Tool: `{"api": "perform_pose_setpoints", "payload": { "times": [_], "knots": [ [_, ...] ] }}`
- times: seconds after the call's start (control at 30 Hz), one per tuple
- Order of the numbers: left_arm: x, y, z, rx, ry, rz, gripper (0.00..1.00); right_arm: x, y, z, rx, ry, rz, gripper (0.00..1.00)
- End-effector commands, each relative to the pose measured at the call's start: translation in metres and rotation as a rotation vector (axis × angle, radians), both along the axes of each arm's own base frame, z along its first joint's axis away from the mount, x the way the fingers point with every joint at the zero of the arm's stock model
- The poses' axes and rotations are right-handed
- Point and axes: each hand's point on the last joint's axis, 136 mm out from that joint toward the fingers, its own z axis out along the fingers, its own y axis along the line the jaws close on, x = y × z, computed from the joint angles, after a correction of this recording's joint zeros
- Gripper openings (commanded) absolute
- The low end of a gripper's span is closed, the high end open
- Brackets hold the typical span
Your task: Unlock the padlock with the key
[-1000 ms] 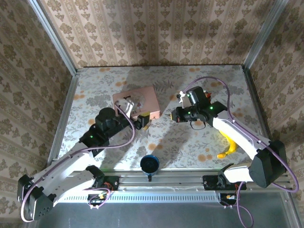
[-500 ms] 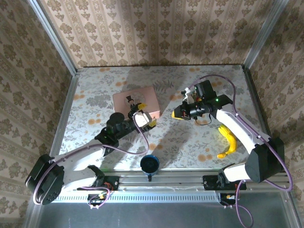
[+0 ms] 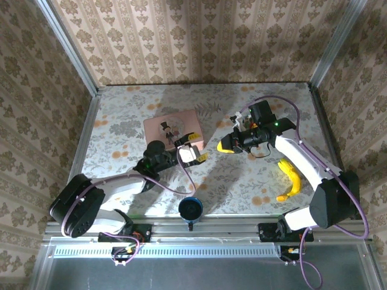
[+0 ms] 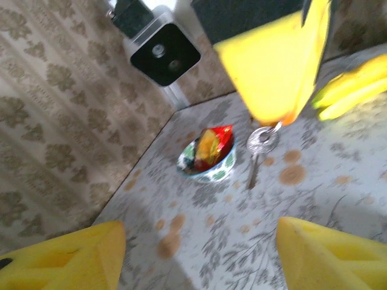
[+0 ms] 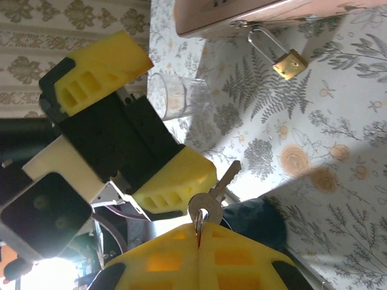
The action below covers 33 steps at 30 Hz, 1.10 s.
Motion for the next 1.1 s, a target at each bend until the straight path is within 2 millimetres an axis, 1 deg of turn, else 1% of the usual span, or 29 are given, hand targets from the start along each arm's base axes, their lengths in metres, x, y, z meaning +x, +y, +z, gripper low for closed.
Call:
{"api": "perform_pose_setpoints", "payload": {
  "times": [0.0,0.03,0.07,0.13,0.33,0.37,0.57,0.7,0.93,1.07],
  "knots": [
    [-0.016,0.001,0.041,-0.147,0.080,-0.205,0.65,-0.008,0.005,0.015,0.085,-0.029,0.049,0.00],
    [-0.016,0.002,0.044,-0.155,0.091,-0.225,0.65,-0.012,0.005,0.025,0.108,-0.056,0.053,0.00],
    [-0.017,0.003,0.045,-0.154,0.093,-0.237,0.64,-0.012,0.006,0.028,0.124,-0.061,0.054,0.00],
    [-0.019,0.003,0.043,-0.136,0.090,-0.257,0.62,-0.013,0.007,0.032,0.144,-0.065,0.059,0.00],
    [-0.028,-0.004,0.040,-0.098,0.168,-0.347,0.62,-0.016,0.010,0.045,0.184,-0.086,0.075,0.00],
    [-0.029,-0.005,0.039,-0.098,0.183,-0.359,0.60,-0.017,0.010,0.047,0.188,-0.089,0.077,0.00],
    [-0.029,-0.009,0.042,-0.105,0.225,-0.410,0.56,-0.023,0.012,0.052,0.200,-0.101,0.094,0.00],
    [-0.028,-0.012,0.043,-0.102,0.236,-0.423,0.55,-0.024,0.013,0.052,0.201,-0.105,0.100,0.00],
    [-0.029,-0.018,0.042,-0.084,0.272,-0.461,0.45,-0.025,0.014,0.050,0.198,-0.106,0.103,0.00],
    [-0.031,-0.021,0.039,-0.069,0.285,-0.478,0.44,-0.025,0.016,0.049,0.196,-0.104,0.107,0.00]
  ]
}}
